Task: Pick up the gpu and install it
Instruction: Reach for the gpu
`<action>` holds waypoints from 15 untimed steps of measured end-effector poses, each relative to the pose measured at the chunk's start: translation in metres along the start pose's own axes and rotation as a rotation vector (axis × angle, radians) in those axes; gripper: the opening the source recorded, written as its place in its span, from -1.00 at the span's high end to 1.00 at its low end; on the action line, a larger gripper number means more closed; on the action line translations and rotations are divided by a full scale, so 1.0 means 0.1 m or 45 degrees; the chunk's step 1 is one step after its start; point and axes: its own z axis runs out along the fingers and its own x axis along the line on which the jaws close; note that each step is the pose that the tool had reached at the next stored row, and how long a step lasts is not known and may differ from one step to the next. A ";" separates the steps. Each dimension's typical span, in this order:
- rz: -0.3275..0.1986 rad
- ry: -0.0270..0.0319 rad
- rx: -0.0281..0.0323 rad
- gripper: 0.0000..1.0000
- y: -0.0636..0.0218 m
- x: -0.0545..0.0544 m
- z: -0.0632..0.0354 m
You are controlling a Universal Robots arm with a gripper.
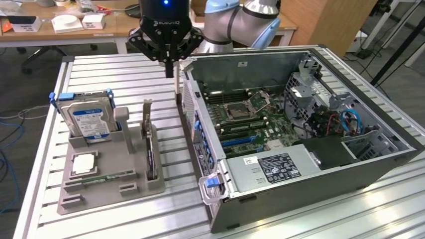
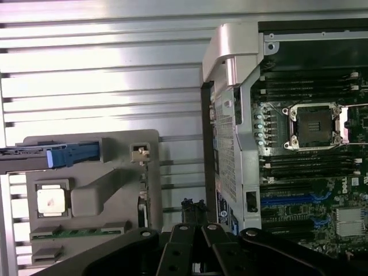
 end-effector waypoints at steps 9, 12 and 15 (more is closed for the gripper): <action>0.002 -0.0001 0.0000 0.79 -0.014 0.17 -0.005; 0.003 -0.0001 0.0000 0.79 -0.019 0.24 -0.006; 0.004 -0.0003 0.0000 0.79 -0.024 0.30 -0.008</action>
